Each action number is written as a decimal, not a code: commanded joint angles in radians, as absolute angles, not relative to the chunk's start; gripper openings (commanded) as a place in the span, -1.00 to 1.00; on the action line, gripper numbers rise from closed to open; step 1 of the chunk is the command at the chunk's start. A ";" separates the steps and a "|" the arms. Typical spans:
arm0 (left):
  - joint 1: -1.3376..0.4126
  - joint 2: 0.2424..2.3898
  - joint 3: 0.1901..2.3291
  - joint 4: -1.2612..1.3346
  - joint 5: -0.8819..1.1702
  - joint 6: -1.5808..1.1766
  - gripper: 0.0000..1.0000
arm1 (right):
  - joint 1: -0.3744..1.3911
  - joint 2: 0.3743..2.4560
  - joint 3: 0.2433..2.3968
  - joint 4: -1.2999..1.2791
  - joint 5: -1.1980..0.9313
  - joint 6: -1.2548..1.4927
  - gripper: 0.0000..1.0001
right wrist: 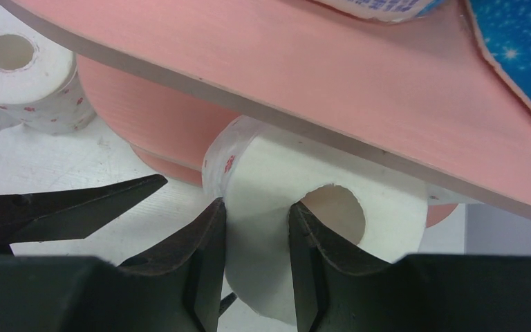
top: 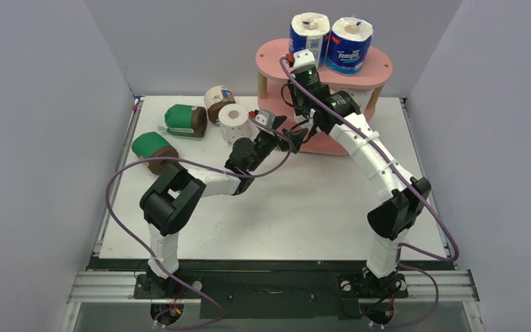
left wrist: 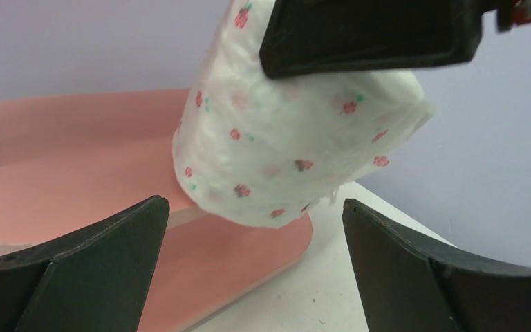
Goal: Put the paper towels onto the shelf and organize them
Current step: Pick up the paper towel from the center of the board, then place the paper towel on the shelf.
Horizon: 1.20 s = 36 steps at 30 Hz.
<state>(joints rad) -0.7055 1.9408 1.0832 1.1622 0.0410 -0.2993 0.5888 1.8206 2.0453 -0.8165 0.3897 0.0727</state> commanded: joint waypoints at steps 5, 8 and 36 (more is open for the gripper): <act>-0.706 1.994 1.194 1.180 0.052 -0.272 0.93 | 0.577 1.832 2.107 -0.783 0.434 0.082 -0.67; -0.704 2.005 1.213 1.173 0.051 -0.272 0.93 | 0.573 1.836 2.120 -0.783 0.434 0.084 -0.67; -0.688 2.110 1.339 1.126 0.078 -0.311 0.93 | 0.524 1.883 2.161 -0.807 0.399 0.090 -0.57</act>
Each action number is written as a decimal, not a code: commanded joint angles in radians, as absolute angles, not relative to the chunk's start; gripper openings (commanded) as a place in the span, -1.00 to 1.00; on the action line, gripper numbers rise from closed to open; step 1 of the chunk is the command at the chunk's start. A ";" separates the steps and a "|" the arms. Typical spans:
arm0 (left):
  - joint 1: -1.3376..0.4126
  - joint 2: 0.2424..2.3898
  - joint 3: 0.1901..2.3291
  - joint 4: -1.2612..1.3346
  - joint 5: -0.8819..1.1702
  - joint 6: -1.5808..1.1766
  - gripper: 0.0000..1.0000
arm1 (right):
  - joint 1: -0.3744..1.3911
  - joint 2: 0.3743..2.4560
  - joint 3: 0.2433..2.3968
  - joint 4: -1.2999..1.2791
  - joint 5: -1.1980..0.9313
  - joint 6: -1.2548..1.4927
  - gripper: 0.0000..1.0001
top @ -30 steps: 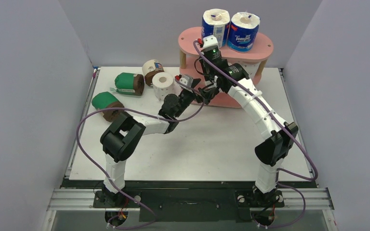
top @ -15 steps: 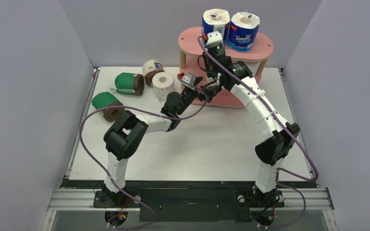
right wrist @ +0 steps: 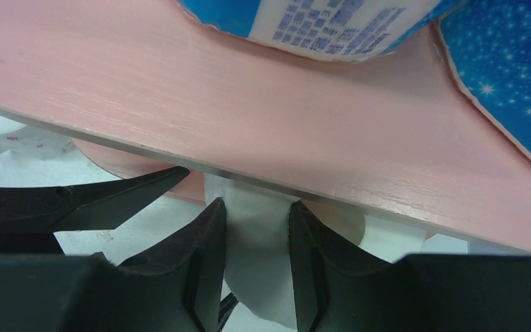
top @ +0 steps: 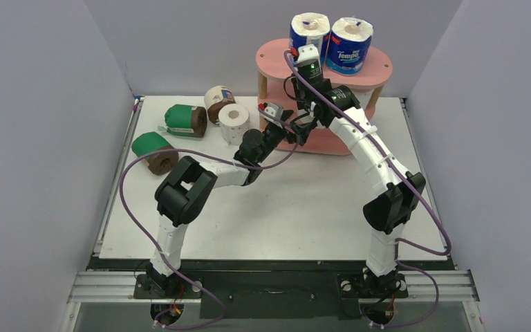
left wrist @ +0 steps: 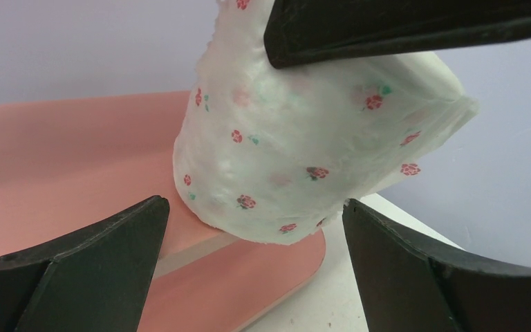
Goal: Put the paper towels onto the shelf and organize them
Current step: Place the paper towel on the shelf.
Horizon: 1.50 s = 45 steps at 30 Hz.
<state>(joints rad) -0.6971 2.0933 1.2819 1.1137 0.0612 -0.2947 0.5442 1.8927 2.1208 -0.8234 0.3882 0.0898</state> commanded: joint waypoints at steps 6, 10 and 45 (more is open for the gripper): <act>-0.683 2.129 1.363 1.116 0.081 -0.319 0.93 | 0.516 1.890 2.159 -0.808 0.388 0.092 -0.51; -0.679 2.135 1.369 1.118 0.081 -0.325 0.93 | 0.516 1.888 2.164 -0.809 0.378 0.098 -0.37; -0.666 2.155 1.438 1.068 0.094 -0.321 0.93 | 0.572 1.107 1.421 -0.437 0.480 0.266 0.08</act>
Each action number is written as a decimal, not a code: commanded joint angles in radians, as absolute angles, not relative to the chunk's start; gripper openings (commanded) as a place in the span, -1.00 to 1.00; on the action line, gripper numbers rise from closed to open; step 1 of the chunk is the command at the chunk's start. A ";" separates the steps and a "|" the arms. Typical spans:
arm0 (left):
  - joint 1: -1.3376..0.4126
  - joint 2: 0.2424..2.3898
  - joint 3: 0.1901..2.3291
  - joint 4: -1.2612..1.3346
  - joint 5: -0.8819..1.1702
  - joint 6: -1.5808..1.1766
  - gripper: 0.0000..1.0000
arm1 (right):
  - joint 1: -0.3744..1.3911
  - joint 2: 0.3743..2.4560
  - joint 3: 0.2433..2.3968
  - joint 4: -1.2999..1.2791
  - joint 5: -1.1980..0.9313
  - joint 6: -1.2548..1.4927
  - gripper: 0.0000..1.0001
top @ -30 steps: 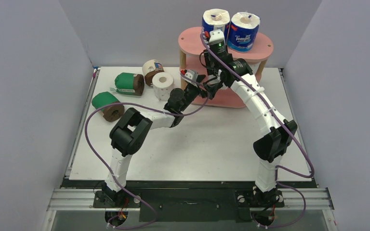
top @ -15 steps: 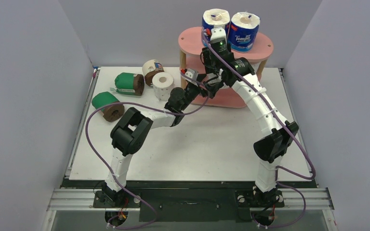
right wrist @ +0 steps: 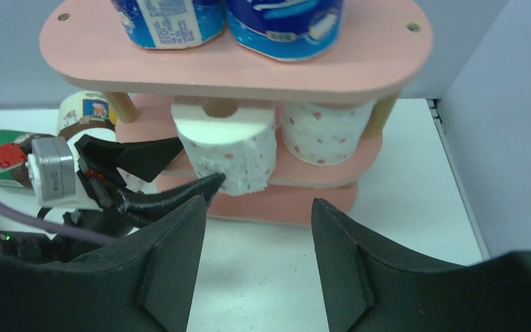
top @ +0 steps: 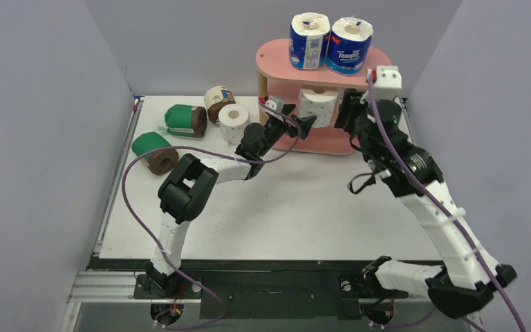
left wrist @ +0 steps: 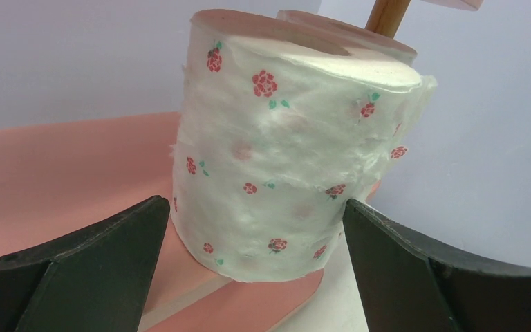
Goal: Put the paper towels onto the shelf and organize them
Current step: Place the paper towel on the shelf.
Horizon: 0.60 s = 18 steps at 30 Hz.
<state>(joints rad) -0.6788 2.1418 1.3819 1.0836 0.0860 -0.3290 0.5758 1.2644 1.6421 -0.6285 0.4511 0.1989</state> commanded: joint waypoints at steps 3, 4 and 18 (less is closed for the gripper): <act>-0.664 2.158 1.446 1.060 0.095 -0.317 0.93 | 0.576 0.935 1.245 -0.303 0.478 0.281 0.08; -0.664 2.163 1.453 1.056 0.093 -0.317 0.93 | 0.576 0.907 1.168 -0.280 0.479 0.284 0.08; -0.662 2.222 1.547 0.993 0.080 -0.297 0.94 | 0.592 0.560 0.743 -0.213 0.436 0.448 0.02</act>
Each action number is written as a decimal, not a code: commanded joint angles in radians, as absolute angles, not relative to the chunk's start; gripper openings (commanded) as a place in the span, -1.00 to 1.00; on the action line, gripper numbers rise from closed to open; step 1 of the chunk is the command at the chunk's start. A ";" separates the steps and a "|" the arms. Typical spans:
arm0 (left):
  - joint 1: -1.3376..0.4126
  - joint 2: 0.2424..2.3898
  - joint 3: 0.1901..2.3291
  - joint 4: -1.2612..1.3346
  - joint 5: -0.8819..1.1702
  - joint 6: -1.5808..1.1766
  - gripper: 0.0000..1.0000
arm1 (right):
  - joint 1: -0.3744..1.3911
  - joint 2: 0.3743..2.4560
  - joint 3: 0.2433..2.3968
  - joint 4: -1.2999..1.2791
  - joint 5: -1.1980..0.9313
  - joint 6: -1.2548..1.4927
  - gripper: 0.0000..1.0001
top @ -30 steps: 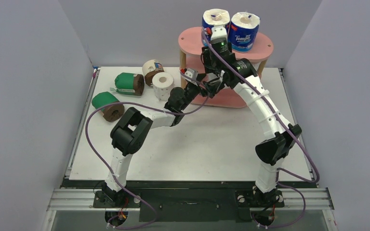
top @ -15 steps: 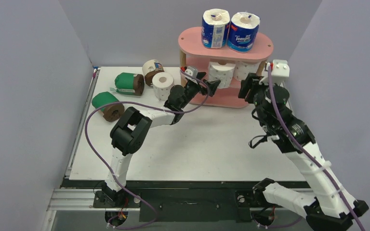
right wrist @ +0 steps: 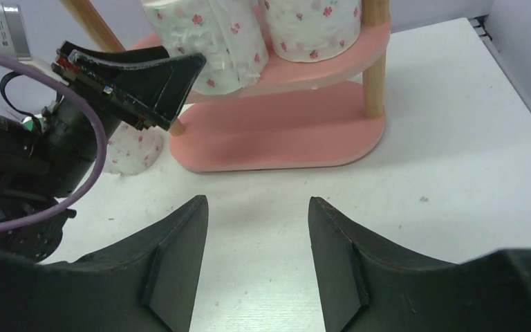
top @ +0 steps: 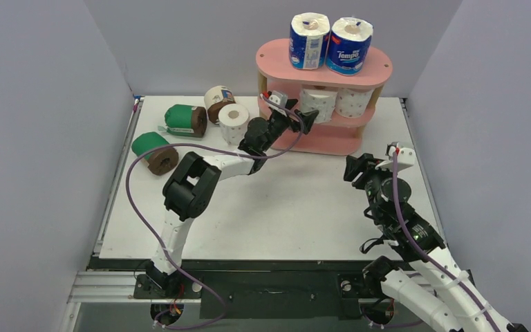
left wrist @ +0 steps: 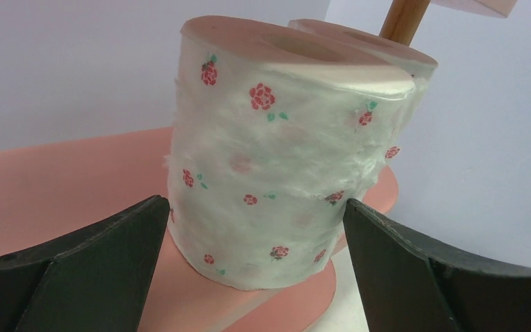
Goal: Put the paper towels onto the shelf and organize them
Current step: Place the paper towel on the shelf.
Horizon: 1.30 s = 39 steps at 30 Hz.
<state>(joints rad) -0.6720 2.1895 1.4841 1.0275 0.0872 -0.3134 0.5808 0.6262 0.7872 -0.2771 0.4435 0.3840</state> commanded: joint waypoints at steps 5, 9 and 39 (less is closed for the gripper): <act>-0.654 2.250 1.595 0.967 0.071 -0.290 0.94 | 0.592 0.511 0.708 -0.240 0.446 0.458 0.01; -0.649 2.269 1.628 0.950 0.067 -0.290 0.93 | 0.592 0.484 0.681 -0.251 0.447 0.463 0.01; -0.637 1.981 1.383 1.025 0.044 -0.275 0.93 | 0.592 0.412 0.645 -0.320 0.500 0.454 0.01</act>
<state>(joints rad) -0.6502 2.1578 1.4769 0.9607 0.0822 -0.2932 0.5846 0.4305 0.6491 -0.3199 0.4759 0.4580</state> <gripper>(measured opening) 0.968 0.505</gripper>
